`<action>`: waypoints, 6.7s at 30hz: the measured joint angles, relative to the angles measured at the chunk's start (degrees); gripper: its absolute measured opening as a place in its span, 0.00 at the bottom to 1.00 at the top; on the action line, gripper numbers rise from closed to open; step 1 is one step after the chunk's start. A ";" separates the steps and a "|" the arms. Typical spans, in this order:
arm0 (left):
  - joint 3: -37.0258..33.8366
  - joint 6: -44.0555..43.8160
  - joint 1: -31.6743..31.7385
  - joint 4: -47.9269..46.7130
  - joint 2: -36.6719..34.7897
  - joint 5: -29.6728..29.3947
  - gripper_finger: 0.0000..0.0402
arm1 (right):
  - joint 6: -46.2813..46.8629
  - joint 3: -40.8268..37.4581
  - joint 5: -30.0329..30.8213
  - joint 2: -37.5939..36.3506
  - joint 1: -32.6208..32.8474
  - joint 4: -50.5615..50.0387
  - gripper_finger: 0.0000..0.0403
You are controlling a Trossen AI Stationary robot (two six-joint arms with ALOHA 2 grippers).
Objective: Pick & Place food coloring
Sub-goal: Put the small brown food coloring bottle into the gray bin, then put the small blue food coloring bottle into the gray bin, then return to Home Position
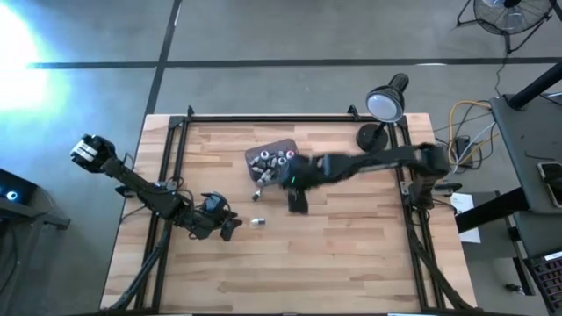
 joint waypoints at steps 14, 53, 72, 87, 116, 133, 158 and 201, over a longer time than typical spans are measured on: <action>1.14 45.41 5.74 9.17 9.81 8.12 0.48 | 22.68 -9.27 10.39 -5.69 10.44 -1.24 0.56; 10.08 55.70 13.34 -0.83 20.01 18.03 0.12 | 34.86 -13.69 17.49 -5.50 13.22 -1.66 0.56; 25.34 69.33 42.82 -9.27 15.89 17.82 0.29 | 33.14 -15.26 26.02 -9.06 13.22 -1.70 0.56; 17.88 38.66 27.53 -14.61 8.18 9.56 0.45 | 29.04 -18.03 25.58 -9.09 11.36 1.67 0.56; 16.59 35.00 25.82 -2.61 28.25 8.53 0.30 | 30.09 -23.19 24.76 -10.16 10.82 2.55 0.55; 22.25 48.46 27.48 -9.98 3.79 10.63 0.15 | 25.56 -27.50 26.64 -19.62 6.99 4.95 0.55; 41.74 51.90 33.72 -34.15 -0.83 11.97 0.33 | 16.99 -29.73 14.70 -24.79 3.37 7.53 0.56; -17.08 35.87 30.66 15.25 -53.33 41.22 0.33 | 28.23 -66.18 -5.63 -87.96 0.85 39.97 0.56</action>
